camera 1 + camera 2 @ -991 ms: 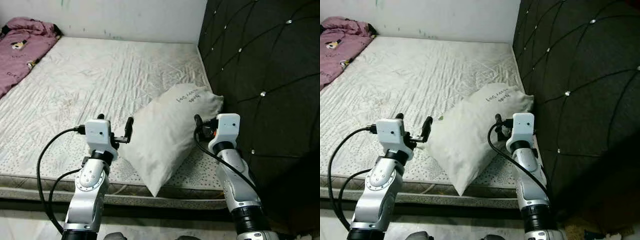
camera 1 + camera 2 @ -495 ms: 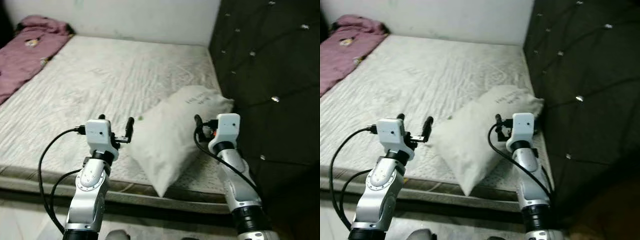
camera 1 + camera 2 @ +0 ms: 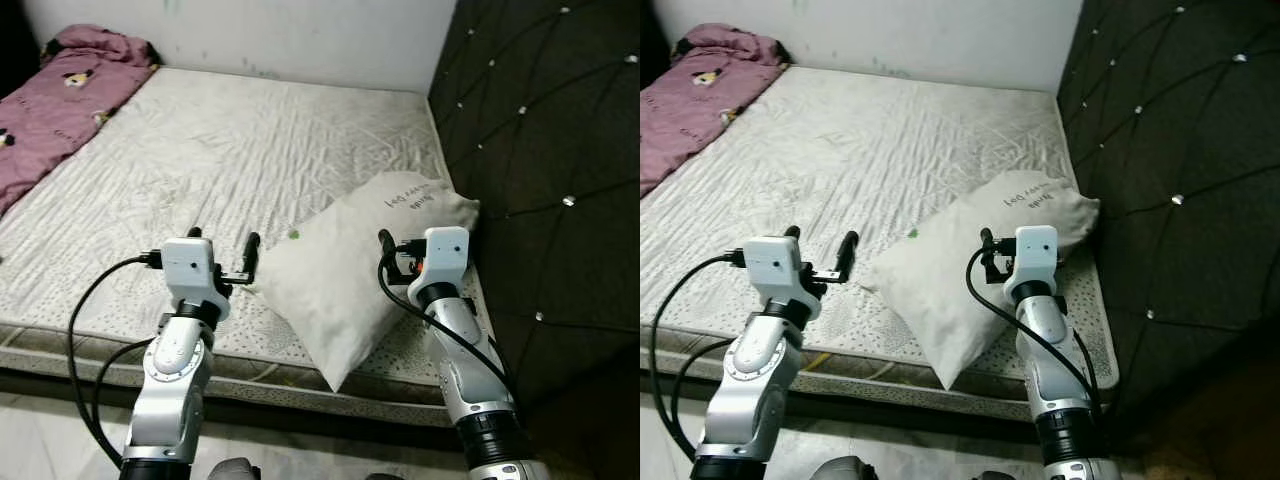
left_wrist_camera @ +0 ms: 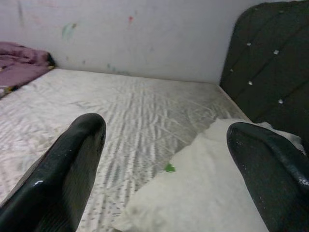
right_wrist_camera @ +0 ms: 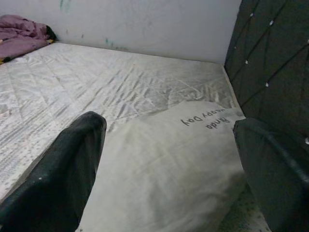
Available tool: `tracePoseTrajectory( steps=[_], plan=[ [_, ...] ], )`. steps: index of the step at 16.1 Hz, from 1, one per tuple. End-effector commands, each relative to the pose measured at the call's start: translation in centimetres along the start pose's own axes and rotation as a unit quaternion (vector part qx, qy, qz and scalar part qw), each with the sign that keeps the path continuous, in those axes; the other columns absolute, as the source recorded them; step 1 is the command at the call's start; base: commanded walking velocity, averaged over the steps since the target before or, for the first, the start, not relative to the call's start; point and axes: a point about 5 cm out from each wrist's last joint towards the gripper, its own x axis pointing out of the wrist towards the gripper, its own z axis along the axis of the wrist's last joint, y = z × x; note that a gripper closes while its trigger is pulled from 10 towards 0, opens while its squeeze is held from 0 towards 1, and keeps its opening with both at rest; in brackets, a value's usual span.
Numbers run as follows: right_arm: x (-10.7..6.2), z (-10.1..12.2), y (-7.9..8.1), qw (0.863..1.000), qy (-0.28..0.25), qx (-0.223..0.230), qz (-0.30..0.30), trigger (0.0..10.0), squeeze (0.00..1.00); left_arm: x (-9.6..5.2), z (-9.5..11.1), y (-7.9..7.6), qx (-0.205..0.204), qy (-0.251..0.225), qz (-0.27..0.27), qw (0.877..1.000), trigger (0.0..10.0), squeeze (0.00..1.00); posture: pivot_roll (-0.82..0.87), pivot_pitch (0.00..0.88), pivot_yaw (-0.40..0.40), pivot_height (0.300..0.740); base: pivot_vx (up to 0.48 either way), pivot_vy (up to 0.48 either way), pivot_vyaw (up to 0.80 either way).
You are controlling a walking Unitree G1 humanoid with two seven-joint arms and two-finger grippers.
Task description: Clean up the room
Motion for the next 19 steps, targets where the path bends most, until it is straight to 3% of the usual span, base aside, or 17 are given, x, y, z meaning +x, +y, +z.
tracePoseTrajectory(
  steps=[1,6,8,10,12,14,16,19],
  plan=[
    [0.2,0.0,-0.3,1.0,0.0,-0.003,-0.003,10.0,0.0,0.2,0.1,-0.1,0.002,-0.004,-0.004,1.0,10.0,0.0,0.04,0.0,-0.021,0.74,0.0,0.0,0.0],
    [0.1,0.0,-0.2,1.0,0.0,0.003,-0.003,10.0,0.0,0.1,0.1,-0.1,0.003,-0.002,-0.007,1.0,10.0,0.0,0.04,0.0,-0.019,0.74,0.0,0.0,0.0],
    [-0.1,0.2,0.1,1.0,-0.001,0.024,0.007,10.0,0.0,-0.2,0.1,0.6,0.013,0.003,0.023,1.0,10.0,0.0,0.04,0.0,-0.018,0.74,0.0,0.0,0.0],
    [-0.5,0.2,0.3,0.999,0.0,0.032,0.012,10.0,0.0,-0.6,0.1,2.1,0.037,0.008,0.073,0.997,10.0,0.0,0.05,0.0,-0.016,0.74,0.0,0.0,0.0],
    [-1.3,0.4,0.3,1.0,-0.007,0.02,0.018,10.0,0.0,-2.3,1.2,5.0,0.103,-0.006,0.137,0.985,10.0,0.0,0.05,0.007,-0.016,0.74,0.0,0.0,0.0],
    [-2.6,0.9,-0.3,1.0,-0.02,0.002,0.016,10.0,0.0,-5.0,0.9,7.0,0.12,0.019,0.169,0.978,10.0,0.0,0.06,0.03,-0.018,0.74,0.0,0.0,0.0],
    [-3.6,0.8,-0.5,1.0,-0.018,-0.006,0.014,10.0,0.0,-6.4,0.2,7.2,0.096,0.043,0.171,0.98,10.0,0.0,0.06,0.035,-0.02,0.74,0.0,0.0,0.0],
    [-3.8,0.9,-0.6,1.0,-0.018,-0.009,0.009,10.0,0.0,-6.9,-0.4,5.7,0.101,0.055,0.148,0.982,10.0,0.0,0.06,0.032,-0.021,0.74,0.0,0.0,0.0]
  ],
)
